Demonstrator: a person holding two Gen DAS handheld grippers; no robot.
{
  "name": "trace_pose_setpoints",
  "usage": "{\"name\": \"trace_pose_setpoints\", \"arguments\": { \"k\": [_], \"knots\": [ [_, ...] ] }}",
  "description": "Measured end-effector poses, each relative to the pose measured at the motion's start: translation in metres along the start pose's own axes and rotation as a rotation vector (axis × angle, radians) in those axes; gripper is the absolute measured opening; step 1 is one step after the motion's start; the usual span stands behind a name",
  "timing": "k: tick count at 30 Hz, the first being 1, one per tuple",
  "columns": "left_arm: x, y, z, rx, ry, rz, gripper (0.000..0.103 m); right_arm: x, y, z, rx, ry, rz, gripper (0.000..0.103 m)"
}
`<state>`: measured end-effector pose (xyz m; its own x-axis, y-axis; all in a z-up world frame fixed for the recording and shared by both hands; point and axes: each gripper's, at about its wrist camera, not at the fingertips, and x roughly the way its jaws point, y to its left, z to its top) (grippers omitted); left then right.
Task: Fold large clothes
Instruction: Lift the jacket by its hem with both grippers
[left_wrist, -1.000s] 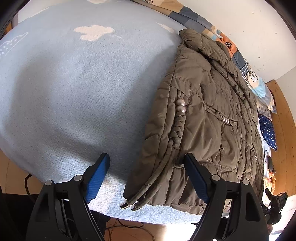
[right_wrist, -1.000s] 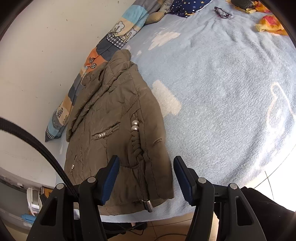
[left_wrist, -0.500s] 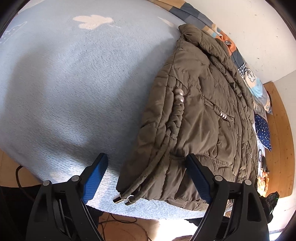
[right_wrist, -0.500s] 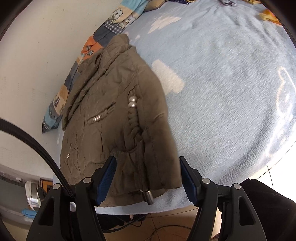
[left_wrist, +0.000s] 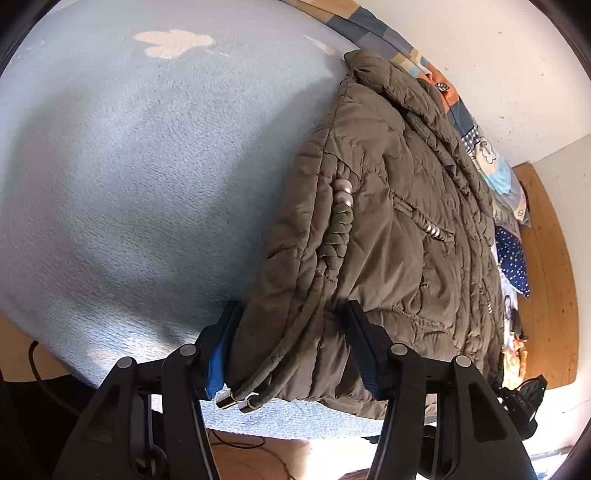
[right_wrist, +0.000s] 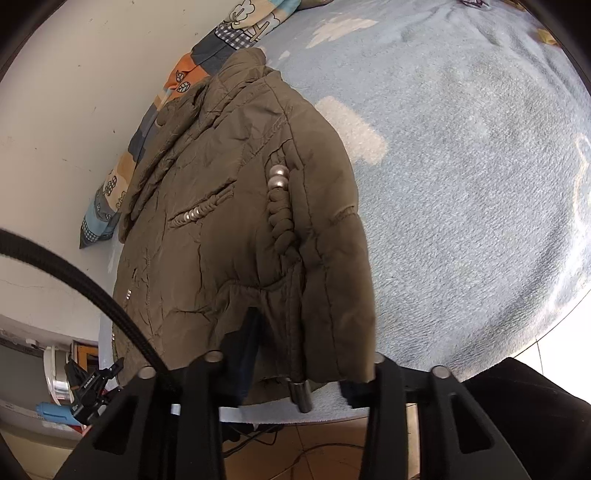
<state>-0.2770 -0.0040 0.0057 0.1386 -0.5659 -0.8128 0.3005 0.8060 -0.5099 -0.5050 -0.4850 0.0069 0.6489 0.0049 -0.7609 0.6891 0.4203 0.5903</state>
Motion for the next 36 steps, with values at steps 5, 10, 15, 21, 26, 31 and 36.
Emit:
{"name": "trace_pose_setpoints", "arguments": {
  "k": [5,10,15,21,26,31,36],
  "knots": [
    [0.010,-0.006,0.001,0.020,0.021,0.016,0.074,0.003,-0.007,0.002,0.042,0.013,0.003,0.053],
    [0.017,-0.025,-0.005,0.126,0.005,0.075,0.084,0.014,-0.007,0.003,0.055,0.033,0.021,0.058],
    [0.006,-0.029,-0.007,0.167,-0.040,0.055,0.051,0.008,0.008,0.002,-0.034,0.008,-0.002,0.024],
    [-0.007,-0.044,-0.014,0.251,-0.107,0.068,0.022,0.001,0.027,-0.002,-0.137,-0.037,-0.049,0.017],
    [-0.018,-0.047,-0.016,0.274,-0.159,0.056,0.020,-0.015,0.039,-0.004,-0.202,-0.103,-0.052,0.015],
    [-0.027,-0.054,-0.018,0.305,-0.214,0.068,0.019,-0.027,0.050,-0.006,-0.258,-0.162,-0.049,0.014],
    [-0.034,-0.061,-0.018,0.333,-0.261,0.075,0.019,-0.036,0.054,-0.005,-0.277,-0.204,-0.042,0.014]
  ]
}}
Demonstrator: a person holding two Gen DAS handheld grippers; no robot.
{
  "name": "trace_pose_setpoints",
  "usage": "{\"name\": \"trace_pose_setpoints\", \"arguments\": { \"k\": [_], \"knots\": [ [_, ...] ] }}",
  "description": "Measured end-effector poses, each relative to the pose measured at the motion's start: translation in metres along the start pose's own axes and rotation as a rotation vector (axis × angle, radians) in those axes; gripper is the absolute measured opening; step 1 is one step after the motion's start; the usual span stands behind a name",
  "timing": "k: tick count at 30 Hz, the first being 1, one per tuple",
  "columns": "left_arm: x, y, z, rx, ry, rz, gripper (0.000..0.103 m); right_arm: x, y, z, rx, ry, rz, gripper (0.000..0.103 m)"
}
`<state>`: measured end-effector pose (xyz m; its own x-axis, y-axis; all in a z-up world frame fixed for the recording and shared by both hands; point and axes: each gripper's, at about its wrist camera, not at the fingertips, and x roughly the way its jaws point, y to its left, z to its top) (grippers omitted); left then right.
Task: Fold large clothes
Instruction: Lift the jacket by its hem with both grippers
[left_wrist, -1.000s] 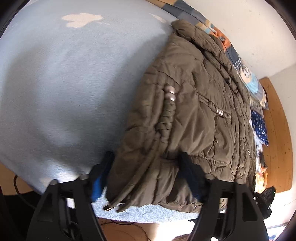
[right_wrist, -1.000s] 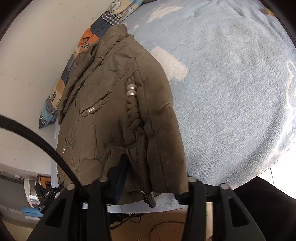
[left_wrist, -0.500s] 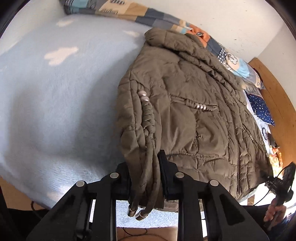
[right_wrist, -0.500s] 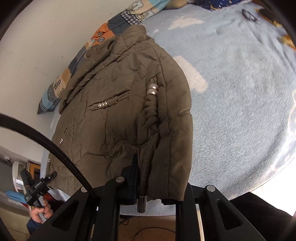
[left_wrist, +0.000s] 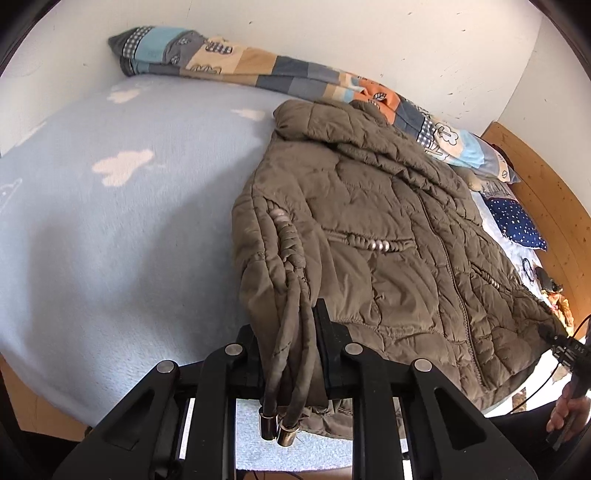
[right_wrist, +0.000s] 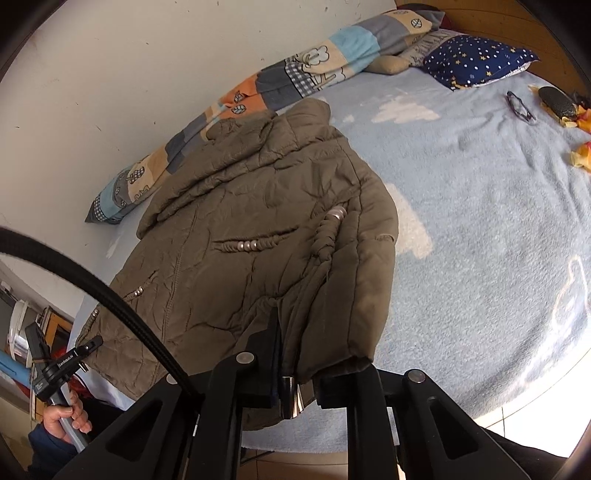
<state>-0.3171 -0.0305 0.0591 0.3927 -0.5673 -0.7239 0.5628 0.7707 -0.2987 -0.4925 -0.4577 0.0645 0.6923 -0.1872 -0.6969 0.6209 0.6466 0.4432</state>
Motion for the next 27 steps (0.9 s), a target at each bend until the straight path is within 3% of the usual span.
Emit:
{"name": "trace_pose_setpoints", "arguments": {
  "k": [14,27],
  "knots": [
    [-0.024,-0.020,0.017,0.065,-0.136,0.004,0.019,-0.022,0.023,0.022,-0.083,-0.142,0.007,0.013],
    [-0.055,-0.026,0.024,0.058,-0.217,-0.019,0.019,-0.054,0.049,0.028,-0.149,-0.268,0.049,0.012]
  ]
}}
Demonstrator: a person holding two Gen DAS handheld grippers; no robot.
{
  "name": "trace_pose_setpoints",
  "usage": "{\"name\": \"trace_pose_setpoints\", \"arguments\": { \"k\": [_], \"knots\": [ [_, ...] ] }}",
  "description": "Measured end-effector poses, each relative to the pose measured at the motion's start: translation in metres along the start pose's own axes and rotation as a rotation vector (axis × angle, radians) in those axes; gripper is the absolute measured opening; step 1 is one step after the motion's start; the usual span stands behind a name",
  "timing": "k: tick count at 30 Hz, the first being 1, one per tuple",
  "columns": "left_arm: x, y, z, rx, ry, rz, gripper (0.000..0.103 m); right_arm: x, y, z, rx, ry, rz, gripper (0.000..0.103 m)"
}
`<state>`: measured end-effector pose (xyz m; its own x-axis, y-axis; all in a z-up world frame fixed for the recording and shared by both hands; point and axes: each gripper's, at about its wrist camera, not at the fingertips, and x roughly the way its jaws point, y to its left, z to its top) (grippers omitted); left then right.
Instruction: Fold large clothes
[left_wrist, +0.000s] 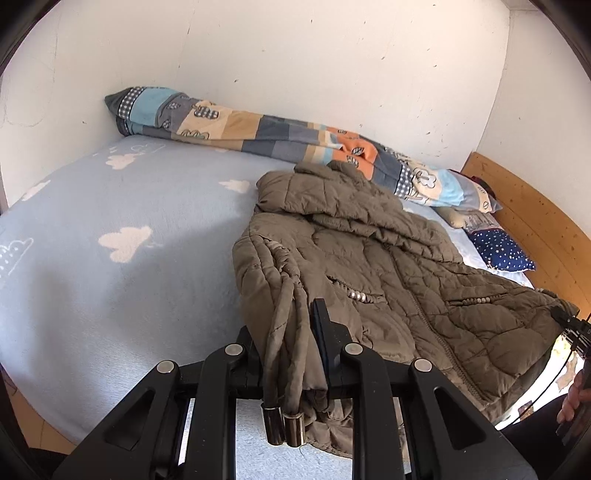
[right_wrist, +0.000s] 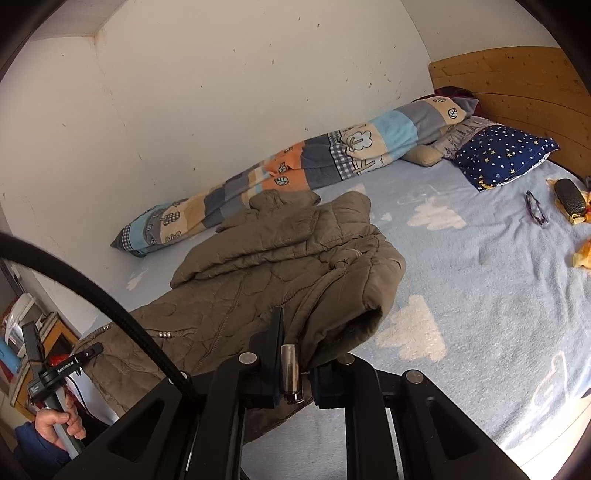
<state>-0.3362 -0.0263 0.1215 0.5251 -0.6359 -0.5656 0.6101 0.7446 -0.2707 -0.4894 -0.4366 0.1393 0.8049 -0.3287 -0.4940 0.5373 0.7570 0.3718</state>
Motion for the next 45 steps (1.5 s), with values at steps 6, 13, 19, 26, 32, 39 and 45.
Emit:
{"name": "trace_pose_setpoints", "arguments": {
  "k": [6,13,19,26,32,39,45],
  "knots": [
    [-0.021,-0.003,0.008,-0.002,-0.020,-0.021,0.019,-0.022,0.008,0.000,0.016,-0.023,0.014,0.012],
    [-0.033,-0.008,0.020,0.030,-0.024,-0.010,0.019,-0.047,0.017,0.000,0.015,-0.044,0.012,0.011],
    [-0.031,-0.012,0.046,0.049,-0.030,0.003,0.019,-0.046,0.024,0.017,-0.010,-0.046,0.013,0.011],
    [-0.025,-0.022,0.082,0.086,-0.049,0.017,0.020,-0.040,0.027,0.052,-0.016,-0.083,0.030,0.011],
    [-0.016,-0.020,0.112,0.056,-0.071,0.001,0.020,-0.035,0.031,0.080,-0.012,-0.108,0.027,0.011],
    [0.000,-0.022,0.146,0.037,-0.092,0.005,0.020,-0.020,0.037,0.118,-0.024,-0.143,0.028,0.011],
    [0.022,-0.021,0.174,0.015,-0.101,0.019,0.020,0.003,0.038,0.150,-0.011,-0.171,0.028,0.011]
  ]
}}
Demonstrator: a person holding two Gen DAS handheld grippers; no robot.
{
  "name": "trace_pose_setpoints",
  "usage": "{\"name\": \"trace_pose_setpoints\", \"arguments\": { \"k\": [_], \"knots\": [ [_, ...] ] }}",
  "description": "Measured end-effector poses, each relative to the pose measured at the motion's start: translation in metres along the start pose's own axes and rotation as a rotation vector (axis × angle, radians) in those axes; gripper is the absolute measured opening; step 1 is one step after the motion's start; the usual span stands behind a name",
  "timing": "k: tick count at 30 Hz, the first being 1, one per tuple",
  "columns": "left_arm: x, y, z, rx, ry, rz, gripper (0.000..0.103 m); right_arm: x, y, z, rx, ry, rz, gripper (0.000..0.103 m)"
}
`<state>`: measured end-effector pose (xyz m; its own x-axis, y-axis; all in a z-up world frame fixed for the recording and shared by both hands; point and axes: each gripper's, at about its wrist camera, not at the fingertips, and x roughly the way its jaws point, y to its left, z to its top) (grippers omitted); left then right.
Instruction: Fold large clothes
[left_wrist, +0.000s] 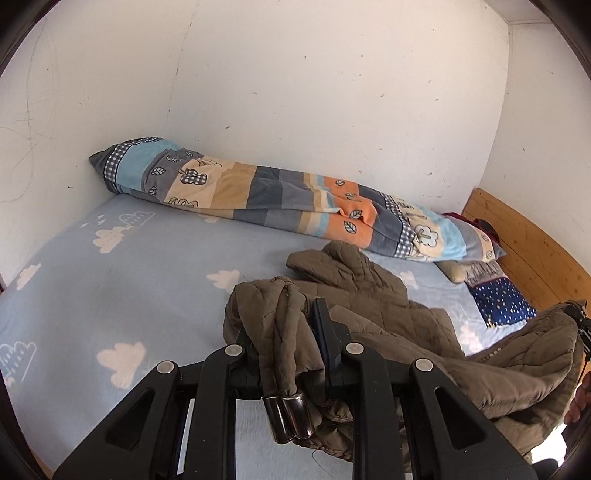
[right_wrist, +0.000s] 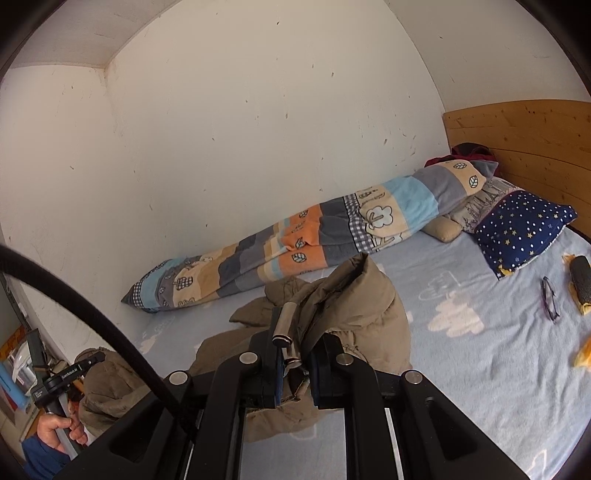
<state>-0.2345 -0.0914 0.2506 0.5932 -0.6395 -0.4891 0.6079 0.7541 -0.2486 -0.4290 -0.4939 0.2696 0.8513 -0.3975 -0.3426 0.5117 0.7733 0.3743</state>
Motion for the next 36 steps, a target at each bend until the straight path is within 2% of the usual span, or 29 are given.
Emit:
{"name": "trace_pose_setpoints", "arguments": {
  "k": [16,27,36],
  "knots": [
    [0.090,0.002,0.051,-0.069,0.017,0.017,0.021,0.086,-0.023,0.043,0.074,-0.020,-0.028,0.011],
    [0.172,0.010,0.062,-0.117,0.084,0.056,0.021,0.167,-0.043,0.054,0.110,0.018,-0.077,0.011],
    [0.226,0.013,0.060,-0.125,0.114,0.111,0.021,0.223,-0.057,0.053,0.075,0.046,-0.146,0.011]
  ]
}}
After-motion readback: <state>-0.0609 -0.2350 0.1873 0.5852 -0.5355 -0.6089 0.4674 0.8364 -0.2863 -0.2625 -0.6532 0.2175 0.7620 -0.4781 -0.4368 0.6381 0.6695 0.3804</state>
